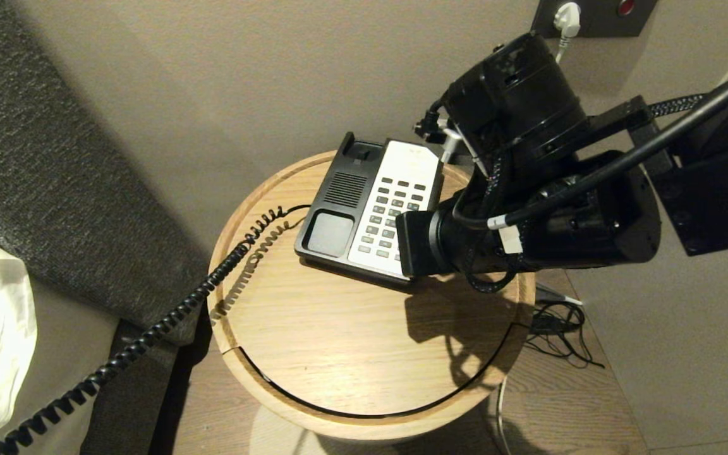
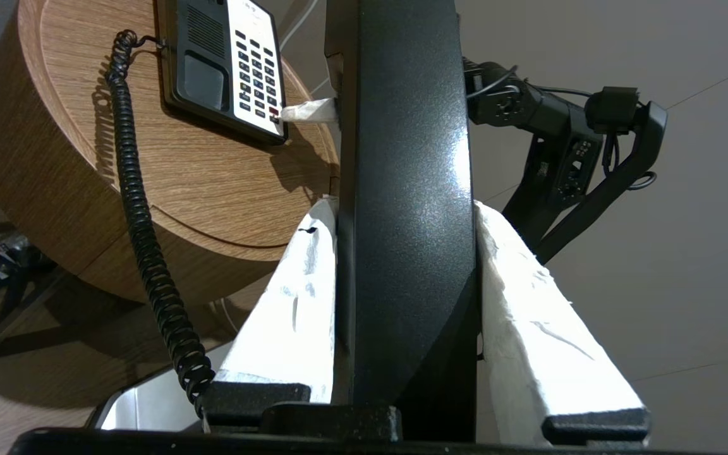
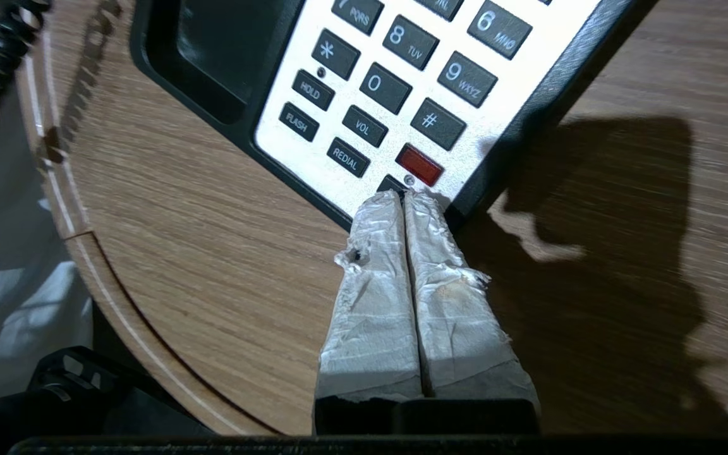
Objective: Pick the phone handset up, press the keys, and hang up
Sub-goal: Dial the number
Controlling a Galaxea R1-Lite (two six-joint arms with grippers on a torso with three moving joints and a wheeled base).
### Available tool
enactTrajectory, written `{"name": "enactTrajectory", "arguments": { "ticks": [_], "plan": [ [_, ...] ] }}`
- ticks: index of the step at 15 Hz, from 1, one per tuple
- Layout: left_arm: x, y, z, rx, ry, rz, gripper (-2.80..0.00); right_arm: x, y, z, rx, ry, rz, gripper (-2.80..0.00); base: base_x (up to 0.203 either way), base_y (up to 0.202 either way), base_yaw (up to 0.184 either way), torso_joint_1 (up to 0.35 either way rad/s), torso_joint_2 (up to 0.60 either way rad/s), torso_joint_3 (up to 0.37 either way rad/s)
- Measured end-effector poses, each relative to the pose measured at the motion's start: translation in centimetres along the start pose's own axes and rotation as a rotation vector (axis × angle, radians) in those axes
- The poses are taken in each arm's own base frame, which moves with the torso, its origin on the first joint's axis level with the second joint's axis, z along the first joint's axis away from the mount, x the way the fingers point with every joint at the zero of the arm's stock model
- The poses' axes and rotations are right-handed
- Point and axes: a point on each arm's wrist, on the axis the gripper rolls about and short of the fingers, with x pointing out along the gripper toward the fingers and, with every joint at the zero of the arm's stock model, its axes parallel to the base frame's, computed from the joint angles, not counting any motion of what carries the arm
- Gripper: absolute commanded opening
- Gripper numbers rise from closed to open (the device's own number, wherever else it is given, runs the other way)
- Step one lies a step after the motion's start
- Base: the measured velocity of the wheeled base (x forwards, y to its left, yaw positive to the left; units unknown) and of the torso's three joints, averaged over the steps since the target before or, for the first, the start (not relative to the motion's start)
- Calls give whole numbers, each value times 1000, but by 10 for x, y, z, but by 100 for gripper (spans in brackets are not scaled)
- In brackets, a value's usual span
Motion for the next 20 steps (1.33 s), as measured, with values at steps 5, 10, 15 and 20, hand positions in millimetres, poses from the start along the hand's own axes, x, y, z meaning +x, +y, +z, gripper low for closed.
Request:
{"name": "enactTrajectory", "arguments": {
  "ticks": [5,10,15,20],
  "plan": [
    [1,1,-2,1,6,4,-280,-17,-5,1,11,-22,12,-280,0,0,0,0,0,0],
    [0,2,-4,0,9,6,-280,-17,-6,-1,9,-17,10,-280,0,0,0,0,0,0],
    [0,3,-4,1,7,4,-280,-2,-1,-1,-1,-3,2,-280,0,0,0,0,0,0],
    [-1,3,-5,1,9,5,-280,7,0,-2,-8,11,-8,-280,0,0,0,0,0,0]
  ]
}}
